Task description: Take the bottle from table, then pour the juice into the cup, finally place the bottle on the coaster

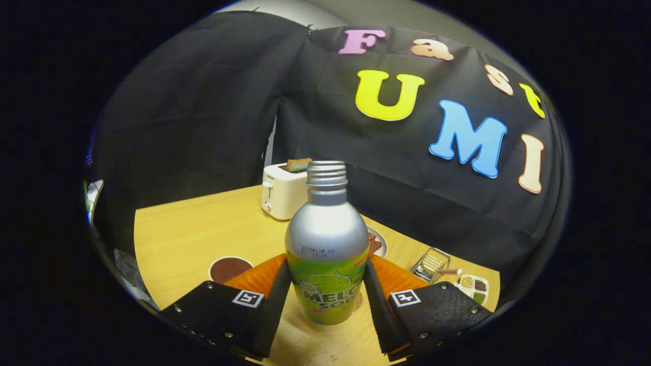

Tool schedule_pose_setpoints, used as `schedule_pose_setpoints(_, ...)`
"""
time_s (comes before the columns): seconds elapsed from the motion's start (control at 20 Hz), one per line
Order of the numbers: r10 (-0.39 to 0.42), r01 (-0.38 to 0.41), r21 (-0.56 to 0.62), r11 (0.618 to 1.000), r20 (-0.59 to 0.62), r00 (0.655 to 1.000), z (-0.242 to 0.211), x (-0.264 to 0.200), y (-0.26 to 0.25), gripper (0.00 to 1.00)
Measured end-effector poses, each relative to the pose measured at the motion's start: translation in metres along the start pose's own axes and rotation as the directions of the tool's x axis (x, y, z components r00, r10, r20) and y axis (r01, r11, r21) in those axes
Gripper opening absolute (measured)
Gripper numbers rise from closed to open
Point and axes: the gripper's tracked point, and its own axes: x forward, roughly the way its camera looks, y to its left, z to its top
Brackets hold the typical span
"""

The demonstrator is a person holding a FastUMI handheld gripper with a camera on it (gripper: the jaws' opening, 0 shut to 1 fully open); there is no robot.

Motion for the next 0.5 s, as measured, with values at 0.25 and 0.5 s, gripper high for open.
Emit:
schedule_pose_setpoints(0.25,0.017,-0.028,0.178,0.984,0.062,0.998,0.013,-0.005,-0.011,0.76)
schedule_pose_setpoints(0.5,0.002,-0.026,0.276,0.961,0.087,0.996,0.005,0.017,-0.035,0.76)
